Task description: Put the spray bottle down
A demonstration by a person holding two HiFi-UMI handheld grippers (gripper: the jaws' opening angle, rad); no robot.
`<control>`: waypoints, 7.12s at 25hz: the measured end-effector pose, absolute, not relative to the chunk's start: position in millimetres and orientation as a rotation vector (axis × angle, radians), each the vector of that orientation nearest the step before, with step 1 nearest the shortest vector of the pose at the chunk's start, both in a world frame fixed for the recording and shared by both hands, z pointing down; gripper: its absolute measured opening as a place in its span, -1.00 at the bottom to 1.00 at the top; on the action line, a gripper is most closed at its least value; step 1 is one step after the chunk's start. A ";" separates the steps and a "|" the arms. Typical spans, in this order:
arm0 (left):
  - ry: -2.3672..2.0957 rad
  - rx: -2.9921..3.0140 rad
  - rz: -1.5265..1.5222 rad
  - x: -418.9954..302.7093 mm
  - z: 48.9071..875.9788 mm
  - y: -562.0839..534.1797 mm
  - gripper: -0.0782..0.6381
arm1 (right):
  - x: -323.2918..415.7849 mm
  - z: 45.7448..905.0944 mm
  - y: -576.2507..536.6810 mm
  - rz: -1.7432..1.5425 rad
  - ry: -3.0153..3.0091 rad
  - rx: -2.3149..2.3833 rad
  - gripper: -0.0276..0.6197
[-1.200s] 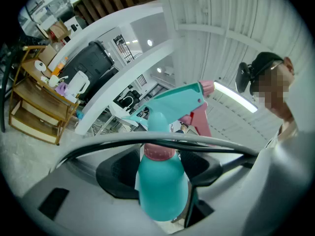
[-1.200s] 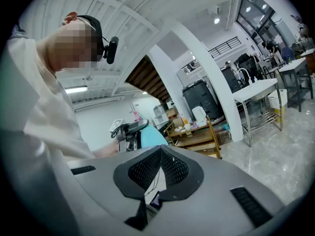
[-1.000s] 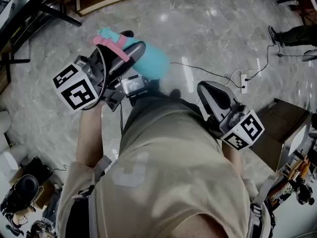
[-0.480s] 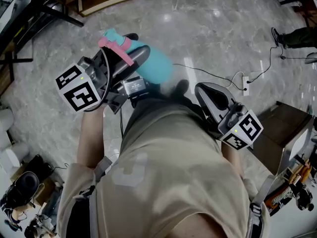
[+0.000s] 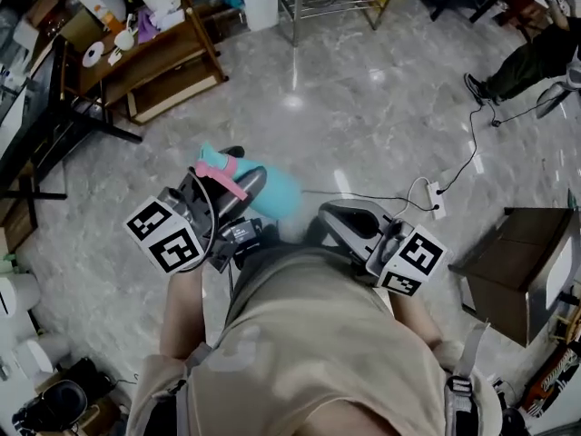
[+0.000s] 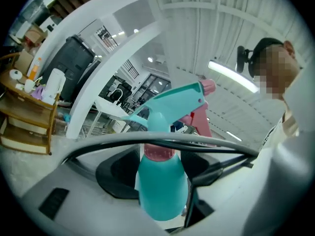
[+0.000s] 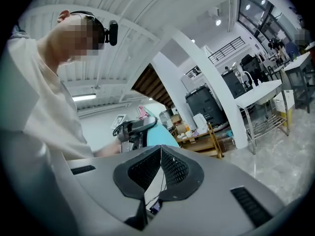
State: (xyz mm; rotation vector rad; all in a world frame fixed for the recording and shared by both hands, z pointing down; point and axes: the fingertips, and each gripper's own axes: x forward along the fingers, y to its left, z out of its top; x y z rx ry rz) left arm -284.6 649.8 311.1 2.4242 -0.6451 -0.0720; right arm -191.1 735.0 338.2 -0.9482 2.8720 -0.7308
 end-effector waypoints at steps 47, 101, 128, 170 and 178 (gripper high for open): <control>-0.605 2.578 0.154 -268.7 310.5 422.2 -0.05 | -187.9 342.5 525.3 -0.858 2.850 -1.062 -0.86; -0.675 2.648 0.259 -27.7 309.5 158.7 -0.05 | 49.5 362.7 250.9 -0.865 2.741 -1.099 -0.86; -0.828 2.712 0.318 -4.1 300.9 66.6 -0.06 | 82.6 377.6 200.1 -0.921 2.765 -1.033 -0.85; -0.793 2.792 0.323 -16.2 312.4 -274.6 -0.06 | 60.1 373.3 -66.6 -0.978 2.767 -1.322 -0.85; -0.846 2.771 0.329 -24.1 314.3 -292.8 -0.06 | 56.6 375.1 -94.7 -0.968 2.802 -1.237 -0.85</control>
